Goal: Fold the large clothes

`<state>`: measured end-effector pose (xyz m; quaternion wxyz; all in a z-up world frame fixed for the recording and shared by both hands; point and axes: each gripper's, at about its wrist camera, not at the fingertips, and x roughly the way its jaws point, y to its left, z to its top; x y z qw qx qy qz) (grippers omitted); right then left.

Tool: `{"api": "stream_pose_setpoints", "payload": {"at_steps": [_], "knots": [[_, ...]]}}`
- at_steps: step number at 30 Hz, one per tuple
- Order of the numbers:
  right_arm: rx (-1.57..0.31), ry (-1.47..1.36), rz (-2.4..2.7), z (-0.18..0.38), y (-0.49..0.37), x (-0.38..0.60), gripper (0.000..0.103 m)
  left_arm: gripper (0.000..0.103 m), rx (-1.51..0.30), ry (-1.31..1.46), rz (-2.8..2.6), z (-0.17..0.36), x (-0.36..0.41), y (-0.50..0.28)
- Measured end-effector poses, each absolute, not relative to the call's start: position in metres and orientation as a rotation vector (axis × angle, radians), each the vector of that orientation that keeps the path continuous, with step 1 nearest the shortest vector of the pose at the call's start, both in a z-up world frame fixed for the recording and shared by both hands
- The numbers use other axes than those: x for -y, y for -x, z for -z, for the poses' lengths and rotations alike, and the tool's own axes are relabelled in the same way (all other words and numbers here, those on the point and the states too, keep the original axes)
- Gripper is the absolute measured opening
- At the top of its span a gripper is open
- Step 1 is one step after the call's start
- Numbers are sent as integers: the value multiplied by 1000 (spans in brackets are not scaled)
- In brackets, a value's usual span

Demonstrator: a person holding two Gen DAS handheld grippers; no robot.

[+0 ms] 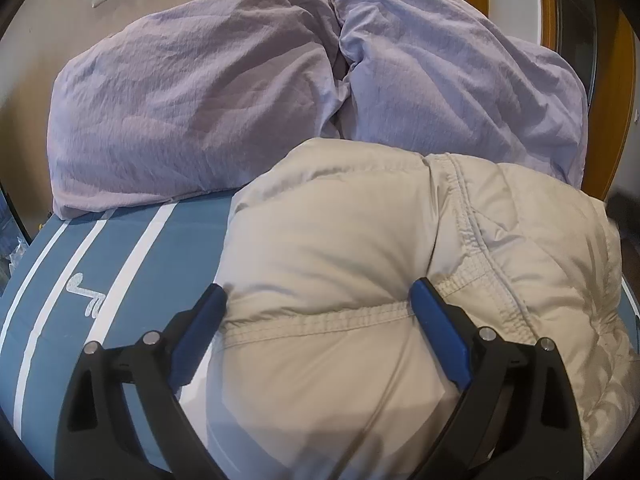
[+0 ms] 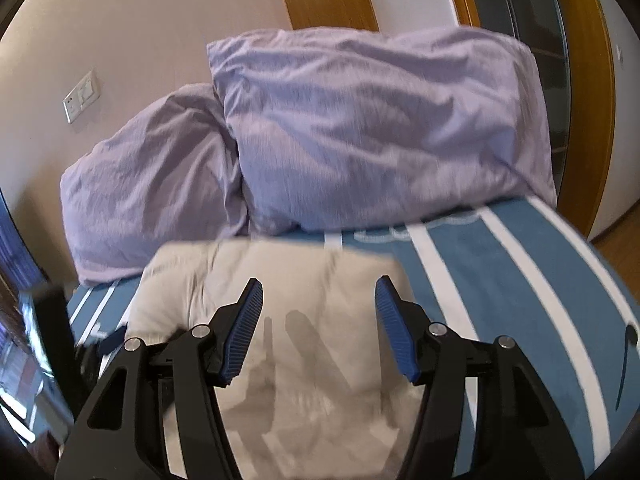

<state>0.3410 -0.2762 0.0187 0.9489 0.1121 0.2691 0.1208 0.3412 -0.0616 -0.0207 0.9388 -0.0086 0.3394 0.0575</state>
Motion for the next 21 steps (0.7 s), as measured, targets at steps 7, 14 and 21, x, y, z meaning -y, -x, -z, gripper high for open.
{"api": "stream_pose_setpoints", "payload": {"at_steps": [7,14,21], "knots": [[-565,-165,-171,-9,-372,261,56,94,-690,20,-113,21,61,-341],[-641,-226,-186,33,-388,266,55,94,-661,18,-99,18,67,-339],[-656,-245,-188,46,-392,267,56,94,-645,7,-104,19,71,-338]]}}
